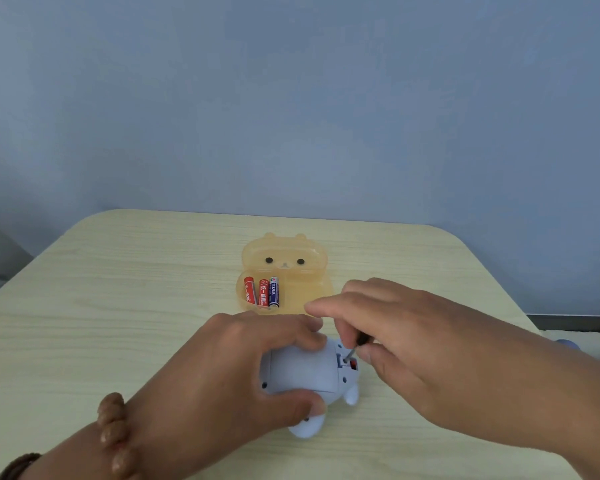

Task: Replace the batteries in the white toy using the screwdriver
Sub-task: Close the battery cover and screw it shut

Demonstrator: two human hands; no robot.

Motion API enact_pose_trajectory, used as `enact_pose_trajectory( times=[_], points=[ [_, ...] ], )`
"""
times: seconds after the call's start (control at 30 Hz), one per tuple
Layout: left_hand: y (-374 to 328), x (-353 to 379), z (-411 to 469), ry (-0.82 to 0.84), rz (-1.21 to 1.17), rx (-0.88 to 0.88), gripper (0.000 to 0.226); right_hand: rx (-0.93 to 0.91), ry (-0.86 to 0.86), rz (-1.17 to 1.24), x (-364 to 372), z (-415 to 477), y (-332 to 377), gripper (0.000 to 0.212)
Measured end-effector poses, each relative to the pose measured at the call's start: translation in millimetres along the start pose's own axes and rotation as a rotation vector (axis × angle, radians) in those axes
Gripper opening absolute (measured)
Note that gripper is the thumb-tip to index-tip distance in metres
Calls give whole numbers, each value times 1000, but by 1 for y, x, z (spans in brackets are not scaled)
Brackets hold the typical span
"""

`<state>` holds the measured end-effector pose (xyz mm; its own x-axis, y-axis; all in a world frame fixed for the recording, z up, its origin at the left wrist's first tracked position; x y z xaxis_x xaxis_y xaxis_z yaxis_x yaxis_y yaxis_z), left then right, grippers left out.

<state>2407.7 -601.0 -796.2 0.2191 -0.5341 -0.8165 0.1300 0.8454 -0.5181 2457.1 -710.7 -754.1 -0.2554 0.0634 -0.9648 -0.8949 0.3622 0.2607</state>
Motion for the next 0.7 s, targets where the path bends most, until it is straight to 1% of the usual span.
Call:
enact_pose_trajectory(
  times=[0.03, 0.07, 0.17, 0.27, 0.3, 0.43, 0.5, 0.63, 0.7],
  points=[
    [0, 0, 0, 1, -3, -1, 57, 3, -12, -6, -1, -1, 0, 41],
    [0, 0, 0, 5, 0, -2, 55, 13, -21, -10, -1, -2, -1, 35],
    [1, 0, 0, 6, -1, -7, 54, 47, -84, -54, -7, 0, -5, 47],
    [0, -1, 0, -6, -11, -12, 57, 76, -88, -31, -3, 1, -10, 41],
    [0, -1, 0, -5, -8, -12, 57, 70, -75, -15, -2, 1, -10, 42],
    [-2, 0, 1, -2, 6, -6, 57, 40, -59, 34, -6, -3, -10, 61],
    [-1, 0, 1, -3, -3, -9, 56, 50, -50, 43, -5, -3, -9, 66],
    [-2, 0, 1, -6, -8, -9, 56, 90, -64, -3, -2, -4, -11, 56],
    [-1, 0, 0, -6, -13, -13, 57, 117, -65, -7, -2, -5, -15, 58]
  ],
)
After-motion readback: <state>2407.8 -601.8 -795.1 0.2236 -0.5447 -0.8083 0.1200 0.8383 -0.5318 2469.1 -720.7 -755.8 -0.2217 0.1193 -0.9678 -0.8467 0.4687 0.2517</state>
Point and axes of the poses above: each hand's wrist, its own z-axis towards the middle knuckle, its own x-axis out of the palm, y = z × x, the point moved 9 cm from there along z, towards the middle knuckle, and after that the axes turned 4 degrees about z, right-handed, at the moved point
